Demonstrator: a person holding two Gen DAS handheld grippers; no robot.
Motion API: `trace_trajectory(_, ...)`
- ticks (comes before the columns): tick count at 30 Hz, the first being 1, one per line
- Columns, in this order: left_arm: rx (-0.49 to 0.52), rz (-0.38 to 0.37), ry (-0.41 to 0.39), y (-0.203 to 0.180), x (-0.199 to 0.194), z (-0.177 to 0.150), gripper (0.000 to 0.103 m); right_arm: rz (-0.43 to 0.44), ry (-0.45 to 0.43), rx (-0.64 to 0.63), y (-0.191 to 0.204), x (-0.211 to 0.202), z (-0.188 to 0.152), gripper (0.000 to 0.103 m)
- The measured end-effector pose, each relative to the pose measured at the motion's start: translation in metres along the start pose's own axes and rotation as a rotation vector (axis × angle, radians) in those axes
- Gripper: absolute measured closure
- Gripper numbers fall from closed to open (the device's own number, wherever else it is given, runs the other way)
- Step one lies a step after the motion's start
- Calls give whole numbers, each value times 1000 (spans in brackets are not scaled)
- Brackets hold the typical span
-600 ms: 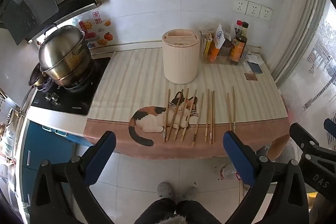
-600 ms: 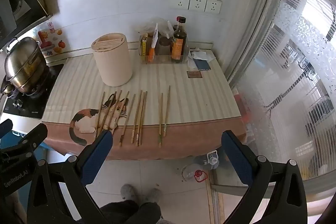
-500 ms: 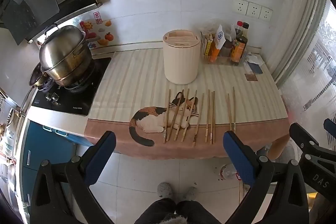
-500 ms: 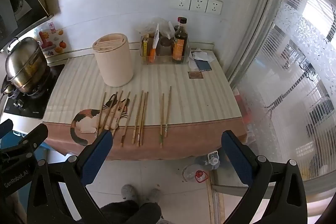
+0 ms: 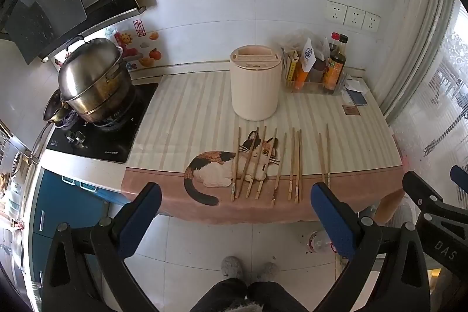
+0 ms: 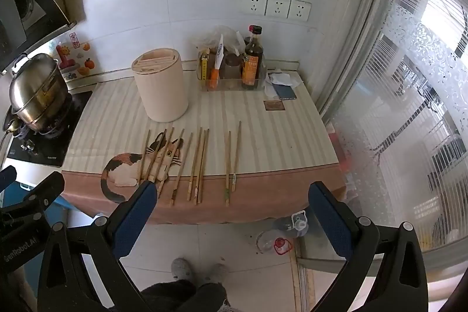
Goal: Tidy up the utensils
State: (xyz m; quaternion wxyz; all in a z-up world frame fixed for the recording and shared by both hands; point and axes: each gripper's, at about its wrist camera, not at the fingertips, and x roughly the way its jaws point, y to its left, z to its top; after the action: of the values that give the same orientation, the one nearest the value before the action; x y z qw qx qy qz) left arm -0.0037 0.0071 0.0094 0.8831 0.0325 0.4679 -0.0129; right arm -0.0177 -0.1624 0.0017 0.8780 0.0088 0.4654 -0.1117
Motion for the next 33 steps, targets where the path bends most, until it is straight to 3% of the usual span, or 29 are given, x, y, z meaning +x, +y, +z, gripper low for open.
trace_trajectory(33,4,-1,-27,10,-10,2,0,-1,-50,-1,3,-19,-6,0)
